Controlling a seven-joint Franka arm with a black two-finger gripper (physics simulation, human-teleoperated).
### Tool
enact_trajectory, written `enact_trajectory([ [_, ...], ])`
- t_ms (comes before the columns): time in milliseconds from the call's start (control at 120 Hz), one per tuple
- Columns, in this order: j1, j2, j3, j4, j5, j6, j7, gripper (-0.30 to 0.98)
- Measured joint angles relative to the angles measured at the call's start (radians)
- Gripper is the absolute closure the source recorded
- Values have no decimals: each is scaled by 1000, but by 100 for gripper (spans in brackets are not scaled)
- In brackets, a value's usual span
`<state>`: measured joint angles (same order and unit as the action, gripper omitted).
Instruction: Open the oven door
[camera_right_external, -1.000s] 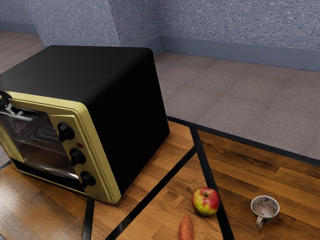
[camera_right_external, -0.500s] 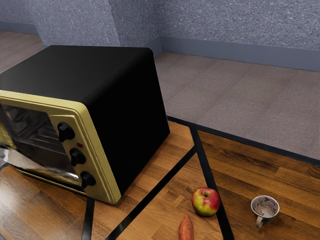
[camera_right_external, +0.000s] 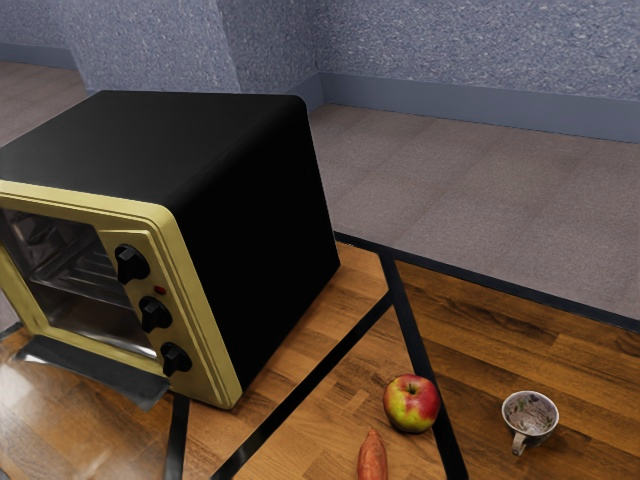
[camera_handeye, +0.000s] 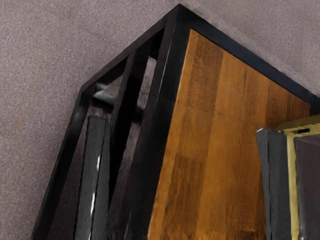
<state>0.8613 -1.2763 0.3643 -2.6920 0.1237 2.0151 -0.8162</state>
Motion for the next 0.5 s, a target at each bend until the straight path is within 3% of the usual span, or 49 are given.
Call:
enact_trajectory([
  [33, -78, 61, -92, 107, -34, -31, -25, 0],
  [117, -428, 370, -320, 539, -113, -146, -165, 0],
  [175, -669, 626, -377, 813, -141, -227, -280, 0],
  [225, -811, 797, -390, 940, -158, -284, -374, 0],
  [325, -919, 992, -403, 1002, -179, -361, -540, 0],
  [500, -967, 1073, -399, 1006, -179, -428, -774, 0],
])
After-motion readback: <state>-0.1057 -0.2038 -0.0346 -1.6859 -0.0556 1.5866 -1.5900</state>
